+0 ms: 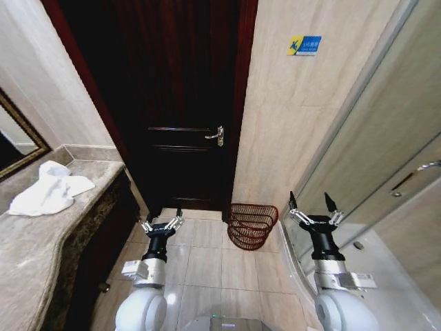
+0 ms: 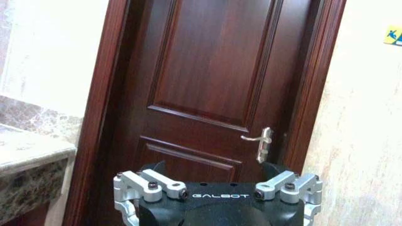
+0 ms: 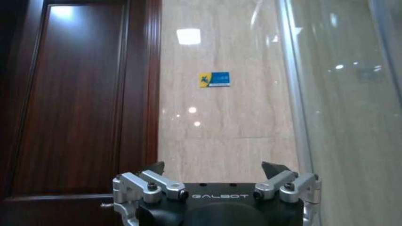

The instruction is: Discard the used towel into the hamper.

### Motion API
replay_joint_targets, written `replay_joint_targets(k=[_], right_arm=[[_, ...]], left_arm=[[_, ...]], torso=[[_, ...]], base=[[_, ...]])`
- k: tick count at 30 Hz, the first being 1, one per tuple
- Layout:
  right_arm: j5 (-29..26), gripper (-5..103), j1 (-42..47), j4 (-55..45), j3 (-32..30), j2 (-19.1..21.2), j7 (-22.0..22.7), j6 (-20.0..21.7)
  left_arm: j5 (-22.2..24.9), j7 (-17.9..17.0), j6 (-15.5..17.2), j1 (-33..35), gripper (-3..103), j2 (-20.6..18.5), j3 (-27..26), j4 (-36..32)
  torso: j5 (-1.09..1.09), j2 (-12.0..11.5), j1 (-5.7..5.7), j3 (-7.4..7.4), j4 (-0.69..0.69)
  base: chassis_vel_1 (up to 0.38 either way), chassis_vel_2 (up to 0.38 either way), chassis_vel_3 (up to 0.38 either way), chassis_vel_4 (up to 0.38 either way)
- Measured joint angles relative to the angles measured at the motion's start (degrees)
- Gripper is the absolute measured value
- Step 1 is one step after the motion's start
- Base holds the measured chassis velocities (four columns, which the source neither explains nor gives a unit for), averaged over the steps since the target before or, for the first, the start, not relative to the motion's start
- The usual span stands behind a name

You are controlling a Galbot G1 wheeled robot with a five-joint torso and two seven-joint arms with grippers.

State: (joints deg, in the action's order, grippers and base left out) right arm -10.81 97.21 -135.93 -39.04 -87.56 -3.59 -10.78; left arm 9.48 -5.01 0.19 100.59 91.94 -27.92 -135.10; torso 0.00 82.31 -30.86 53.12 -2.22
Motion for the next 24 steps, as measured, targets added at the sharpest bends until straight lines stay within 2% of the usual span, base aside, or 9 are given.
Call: replay_joint_targets(k=[8,24], right_arm=[[-0.3,100,0.0,0.0,-0.1,0.1,1.2,0.3],[-0.5,100,-0.2,0.5,-0.2,0.8,1.5,0.4]], left_arm=[[0.3,-0.4,0.3,-0.2,100,0.2,0.1,-0.6],[0.9,-0.6,1.3,0.2,100,0.2,-0.3,-2.4]], torso=[[0.00,0.0,-0.05,0.02,-0.01],[0.01,0.0,-0.06,0.02,-0.02]], base=[[0.037,0.001,0.012,0.038],[0.074,0.089,0.081,0.083]])
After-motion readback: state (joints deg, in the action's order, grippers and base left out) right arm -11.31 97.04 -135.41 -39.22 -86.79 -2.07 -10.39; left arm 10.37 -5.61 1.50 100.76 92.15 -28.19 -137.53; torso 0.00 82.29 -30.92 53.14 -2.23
